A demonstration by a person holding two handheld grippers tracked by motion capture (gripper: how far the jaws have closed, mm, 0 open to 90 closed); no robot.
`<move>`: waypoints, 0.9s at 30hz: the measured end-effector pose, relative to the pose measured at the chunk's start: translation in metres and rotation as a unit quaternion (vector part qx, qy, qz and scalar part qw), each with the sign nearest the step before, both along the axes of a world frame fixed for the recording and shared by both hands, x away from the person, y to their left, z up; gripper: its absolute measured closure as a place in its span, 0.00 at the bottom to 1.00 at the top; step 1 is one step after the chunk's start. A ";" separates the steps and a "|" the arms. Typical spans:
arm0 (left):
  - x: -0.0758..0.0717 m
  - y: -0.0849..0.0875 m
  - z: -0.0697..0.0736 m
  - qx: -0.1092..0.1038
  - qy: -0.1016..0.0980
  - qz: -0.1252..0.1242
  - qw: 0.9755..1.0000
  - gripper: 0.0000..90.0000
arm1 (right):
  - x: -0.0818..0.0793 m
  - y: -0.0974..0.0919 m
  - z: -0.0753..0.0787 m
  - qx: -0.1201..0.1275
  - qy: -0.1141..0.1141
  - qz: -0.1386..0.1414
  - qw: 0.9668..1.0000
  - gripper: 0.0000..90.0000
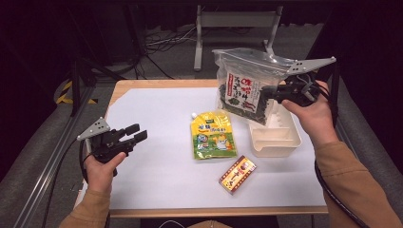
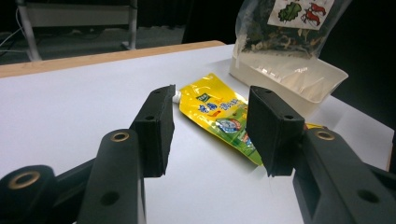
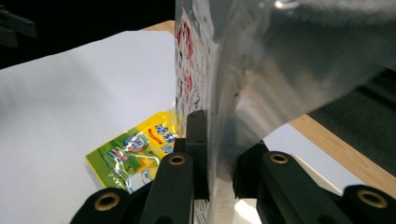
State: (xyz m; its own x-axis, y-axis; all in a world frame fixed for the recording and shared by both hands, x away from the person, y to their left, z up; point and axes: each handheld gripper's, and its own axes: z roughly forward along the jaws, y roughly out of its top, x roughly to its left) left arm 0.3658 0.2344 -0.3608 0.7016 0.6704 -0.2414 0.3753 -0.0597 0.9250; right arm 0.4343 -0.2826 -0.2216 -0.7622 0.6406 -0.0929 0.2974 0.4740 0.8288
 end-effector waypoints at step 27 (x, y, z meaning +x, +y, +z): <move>0.009 -0.006 -0.013 0.060 0.043 0.036 0.997 0.50 | 0.023 -0.043 -0.005 -0.014 0.010 -0.084 0.996 0.88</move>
